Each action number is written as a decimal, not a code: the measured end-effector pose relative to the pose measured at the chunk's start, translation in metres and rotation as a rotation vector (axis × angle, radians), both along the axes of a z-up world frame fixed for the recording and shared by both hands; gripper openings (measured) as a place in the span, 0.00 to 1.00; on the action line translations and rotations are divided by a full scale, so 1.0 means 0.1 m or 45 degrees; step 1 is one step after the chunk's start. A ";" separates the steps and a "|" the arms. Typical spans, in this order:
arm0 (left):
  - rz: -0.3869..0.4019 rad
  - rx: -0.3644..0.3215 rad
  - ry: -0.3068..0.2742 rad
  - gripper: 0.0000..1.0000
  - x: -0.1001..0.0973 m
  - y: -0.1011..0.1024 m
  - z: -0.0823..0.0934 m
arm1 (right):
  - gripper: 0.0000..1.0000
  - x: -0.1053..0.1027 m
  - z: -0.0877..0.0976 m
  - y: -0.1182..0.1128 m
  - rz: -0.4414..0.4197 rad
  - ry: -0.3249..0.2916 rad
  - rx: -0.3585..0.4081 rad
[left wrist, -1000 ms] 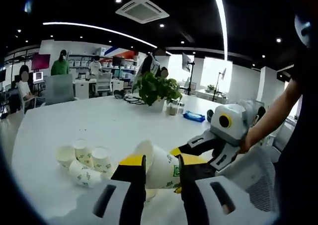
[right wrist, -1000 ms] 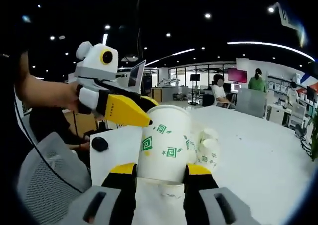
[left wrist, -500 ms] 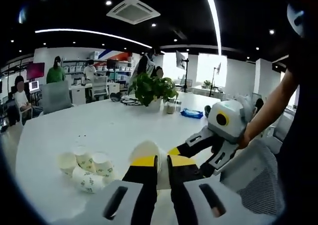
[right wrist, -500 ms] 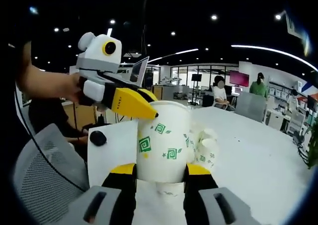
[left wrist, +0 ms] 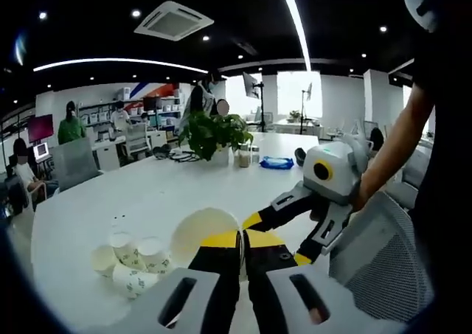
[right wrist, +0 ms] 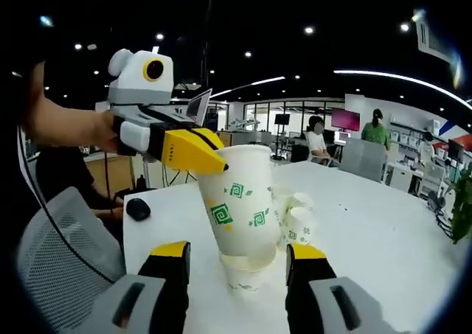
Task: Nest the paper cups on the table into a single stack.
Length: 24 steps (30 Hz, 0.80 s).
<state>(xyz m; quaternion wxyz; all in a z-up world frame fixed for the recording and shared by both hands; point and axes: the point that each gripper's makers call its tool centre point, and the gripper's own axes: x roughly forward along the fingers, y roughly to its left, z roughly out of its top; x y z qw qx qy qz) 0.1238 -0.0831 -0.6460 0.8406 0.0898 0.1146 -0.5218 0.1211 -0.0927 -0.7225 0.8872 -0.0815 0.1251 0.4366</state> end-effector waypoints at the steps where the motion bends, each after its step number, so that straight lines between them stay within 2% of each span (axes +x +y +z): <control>1: 0.002 0.013 -0.004 0.00 0.01 0.01 -0.01 | 0.57 0.00 0.00 -0.01 -0.007 -0.001 0.003; 9: -0.003 0.095 -0.035 0.00 0.08 0.07 -0.07 | 0.77 0.01 0.01 -0.07 -0.076 0.018 0.057; 15: -0.042 0.200 -0.070 0.00 0.09 0.03 -0.23 | 0.89 0.02 -0.03 -0.14 -0.140 0.027 0.084; 21: -0.069 0.272 -0.097 0.00 0.12 -0.02 -0.33 | 0.99 0.05 -0.06 -0.25 -0.234 0.035 0.118; 24: -0.080 0.304 -0.106 0.00 0.15 -0.02 -0.38 | 1.00 0.05 -0.11 -0.30 -0.273 0.053 0.130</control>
